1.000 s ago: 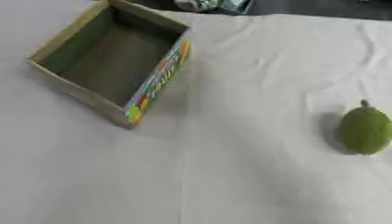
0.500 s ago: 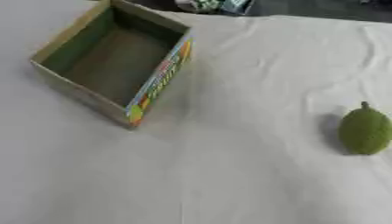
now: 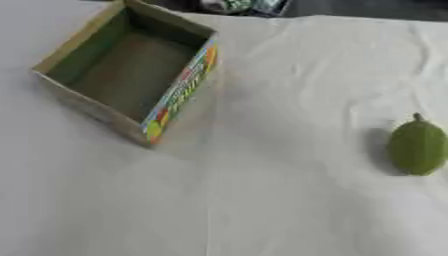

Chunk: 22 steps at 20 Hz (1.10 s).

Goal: Pick up objects on the table and place them in the box.

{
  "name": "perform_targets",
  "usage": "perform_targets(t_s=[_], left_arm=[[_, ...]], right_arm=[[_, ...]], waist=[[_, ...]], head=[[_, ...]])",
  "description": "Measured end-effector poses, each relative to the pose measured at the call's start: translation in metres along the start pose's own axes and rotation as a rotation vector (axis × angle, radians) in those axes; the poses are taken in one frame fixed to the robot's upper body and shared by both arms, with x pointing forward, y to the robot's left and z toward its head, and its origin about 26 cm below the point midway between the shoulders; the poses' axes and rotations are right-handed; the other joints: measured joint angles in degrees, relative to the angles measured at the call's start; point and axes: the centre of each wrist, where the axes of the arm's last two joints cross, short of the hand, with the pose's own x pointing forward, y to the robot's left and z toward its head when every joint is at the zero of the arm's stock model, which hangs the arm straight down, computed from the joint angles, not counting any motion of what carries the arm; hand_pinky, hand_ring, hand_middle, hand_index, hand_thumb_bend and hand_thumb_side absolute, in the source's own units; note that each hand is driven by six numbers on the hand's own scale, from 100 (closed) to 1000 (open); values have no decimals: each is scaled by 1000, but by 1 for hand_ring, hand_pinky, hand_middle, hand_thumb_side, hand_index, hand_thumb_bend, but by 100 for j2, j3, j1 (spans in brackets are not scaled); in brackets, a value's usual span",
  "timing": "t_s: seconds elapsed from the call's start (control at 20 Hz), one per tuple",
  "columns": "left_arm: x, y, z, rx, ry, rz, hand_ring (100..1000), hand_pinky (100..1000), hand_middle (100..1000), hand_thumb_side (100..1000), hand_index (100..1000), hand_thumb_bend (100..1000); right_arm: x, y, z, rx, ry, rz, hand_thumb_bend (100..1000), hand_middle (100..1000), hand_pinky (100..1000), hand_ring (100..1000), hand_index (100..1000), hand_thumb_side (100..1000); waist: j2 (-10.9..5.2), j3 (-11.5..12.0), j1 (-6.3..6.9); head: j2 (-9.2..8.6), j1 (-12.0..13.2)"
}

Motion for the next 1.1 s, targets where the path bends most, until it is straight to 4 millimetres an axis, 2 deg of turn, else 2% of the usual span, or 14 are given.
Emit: perform_targets(t_s=[0.25, 0.55, 0.75, 1.1], left_arm=[[-1, 2, 2, -1, 5, -10, 631, 673, 571, 581, 732, 100], [-1, 4, 4, -1, 8, -22, 631, 674, 571, 581, 732, 100], [-1, 5, 4, -1, 10, -26, 631, 674, 571, 581, 732, 100], [-2, 6, 7, -6, 18, -34, 632, 674, 572, 580, 732, 100]], right_arm=[[-2, 5, 16, 84, 26, 62, 100, 829, 850, 940, 882, 245], [-4, 8, 29, 178, 50, 118, 100, 866, 865, 975, 905, 206], [-4, 9, 35, 240, 60, 156, 100, 878, 868, 985, 913, 198], [-6, 10, 46, 360, 59, 202, 100, 886, 881, 1000, 934, 215]], waist=[[-6, -64, 24], [-48, -124, 47], [-78, -164, 50], [-104, -211, 48]], head=[[36, -33], [37, -243], [37, -335], [38, -320]])
